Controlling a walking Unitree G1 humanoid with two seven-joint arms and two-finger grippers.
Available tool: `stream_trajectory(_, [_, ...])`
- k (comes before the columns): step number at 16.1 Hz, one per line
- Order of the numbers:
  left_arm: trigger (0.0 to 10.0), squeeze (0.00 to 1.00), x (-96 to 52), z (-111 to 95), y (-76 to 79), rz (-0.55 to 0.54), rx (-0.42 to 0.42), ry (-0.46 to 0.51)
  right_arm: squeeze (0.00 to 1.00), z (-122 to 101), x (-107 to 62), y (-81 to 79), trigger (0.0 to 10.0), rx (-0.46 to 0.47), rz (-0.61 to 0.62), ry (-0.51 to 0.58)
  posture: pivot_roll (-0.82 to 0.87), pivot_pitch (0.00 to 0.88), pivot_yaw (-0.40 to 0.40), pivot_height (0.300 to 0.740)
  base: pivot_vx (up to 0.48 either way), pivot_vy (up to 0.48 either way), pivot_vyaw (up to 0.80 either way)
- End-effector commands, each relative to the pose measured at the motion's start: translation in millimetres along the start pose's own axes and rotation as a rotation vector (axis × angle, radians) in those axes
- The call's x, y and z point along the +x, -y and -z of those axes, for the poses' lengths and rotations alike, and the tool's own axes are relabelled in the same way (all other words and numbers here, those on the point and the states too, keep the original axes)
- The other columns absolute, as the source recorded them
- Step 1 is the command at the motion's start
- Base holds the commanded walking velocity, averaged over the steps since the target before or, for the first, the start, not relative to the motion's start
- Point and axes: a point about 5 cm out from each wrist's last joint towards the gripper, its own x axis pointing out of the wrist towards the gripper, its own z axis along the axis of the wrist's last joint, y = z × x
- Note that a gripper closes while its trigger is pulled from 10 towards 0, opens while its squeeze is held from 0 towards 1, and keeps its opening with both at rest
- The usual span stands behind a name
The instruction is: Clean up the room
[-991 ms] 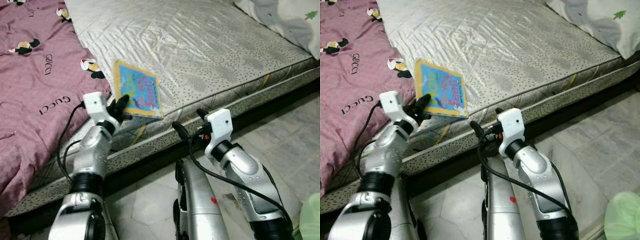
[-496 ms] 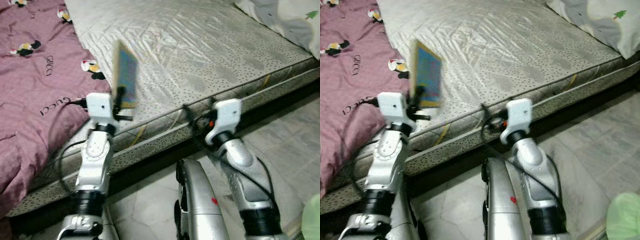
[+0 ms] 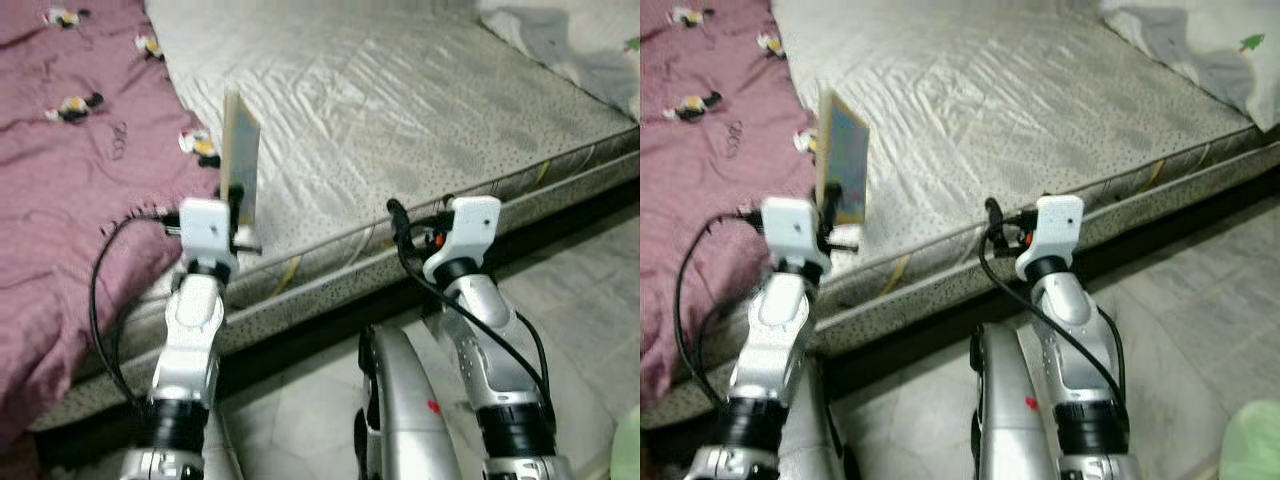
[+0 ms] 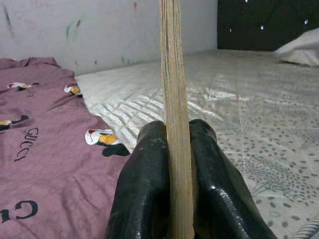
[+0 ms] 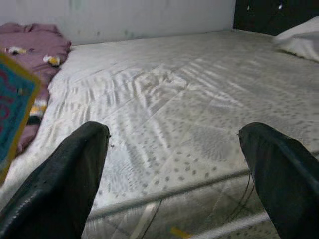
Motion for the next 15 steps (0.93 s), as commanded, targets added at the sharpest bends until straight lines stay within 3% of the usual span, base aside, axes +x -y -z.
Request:
stream_trajectory(1, [10.0, 0.0, 2.8, -13.5, -1.2, -0.025, 0.001, 0.052, 0.0, -0.2, 2.4, 3.5, 10.0, 0.006, 0.024, 0.008, -0.06, 0.021, 0.024, 0.561, 0.0, 0.0, 0.0])
stream_trajectory(8, [10.0, 0.0, -1.8, -12.5, -8.8, -0.058, 0.059, 0.07, 0.0, 4.6, 4.4, 0.3, 10.0, 0.017, 0.034, 0.01, -0.06, 0.007, 0.043, 0.632, 0.0, 0.0, 0.0])
stream_trajectory(12, [10.0, 0.0, -12.9, 10.0, -11.7, -0.036, 0.092, -0.06, 0.0, 8.3, -0.5, 5.1, 10.0, 0.005, 0.063, 0.007, -0.06, 0.001, 0.053, 0.679, 0.0, 0.0, 0.0])
stream_trajectory(15, [10.0, 0.0, -15.1, 15.1, -10.9, -0.021, 0.03, -0.093, 0.0, 8.7, -1.7, 5.2, 10.0, 0.001, 0.066, 0.008, -0.06, 0.0, 0.051, 0.712, 0.0, 0.0, 0.0])
